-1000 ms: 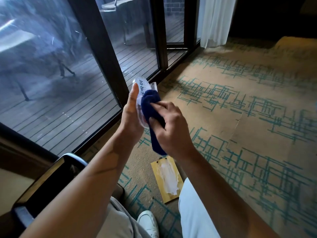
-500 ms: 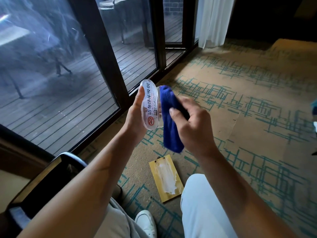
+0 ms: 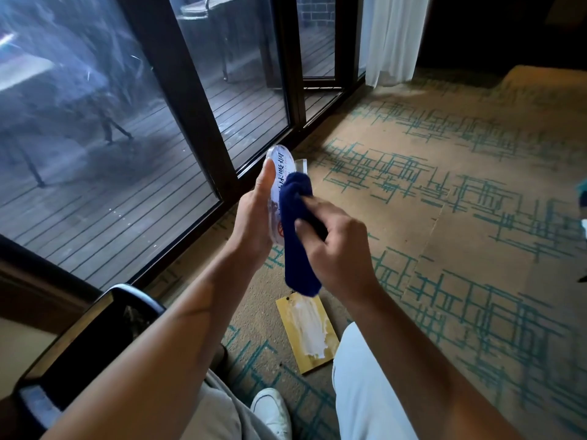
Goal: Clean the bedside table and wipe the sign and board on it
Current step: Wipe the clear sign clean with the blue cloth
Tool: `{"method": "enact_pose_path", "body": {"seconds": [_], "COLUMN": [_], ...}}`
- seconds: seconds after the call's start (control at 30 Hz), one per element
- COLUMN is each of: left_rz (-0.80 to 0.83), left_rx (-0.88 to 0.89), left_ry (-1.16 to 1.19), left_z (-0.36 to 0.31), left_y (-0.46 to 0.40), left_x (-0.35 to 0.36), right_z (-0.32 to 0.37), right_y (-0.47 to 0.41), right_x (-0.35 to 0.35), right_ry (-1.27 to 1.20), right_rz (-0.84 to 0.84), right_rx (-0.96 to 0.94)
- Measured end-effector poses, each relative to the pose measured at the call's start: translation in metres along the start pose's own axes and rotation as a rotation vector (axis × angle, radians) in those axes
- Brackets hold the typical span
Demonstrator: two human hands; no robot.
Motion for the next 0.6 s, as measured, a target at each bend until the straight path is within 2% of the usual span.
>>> {"method": "enact_pose_path", "body": {"seconds": [0.13, 0.33, 0.43, 0.5, 0.6], "left_rz": [-0.026, -0.006, -0.056, -0.025, 0.074], "left_rx": [-0.004, -0.002, 0.02, 0.009, -0.018], "left_ry": [-0.023, 0.069, 0.042, 0.038, -0.045], "left_z": [0.003, 0.006, 0.005, 0.003, 0.001], "left_y": [-0.003, -0.008, -0.009, -0.009, -0.007], "left_x": [-0.001, -0.005, -0.012, -0.016, -0.016], "right_z": [-0.009, -0.011, -0.012, -0.01, -0.01], "right_y": [0.021, 0.032, 0.035, 0.036, 0.033], "right_x": [-0.005, -0.009, -0.014, -0.016, -0.017], "right_ry": [-0.036, -0.095, -0.137, -0.147, -0.01], "right_rz": [0.024, 0.121, 0.194, 0.136, -0.121], "right_rx": [0.037, 0.063, 0.16, 0.24, 0.214]}}
Point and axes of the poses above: each hand's wrist, its own y-axis away from the middle knuckle, its own x-axis out of the palm, z = x × y, the point moved 1 cm from there along -y, towards the middle knuckle, and after that the axes turned 14 degrees about -z, right-handed, at the moved point
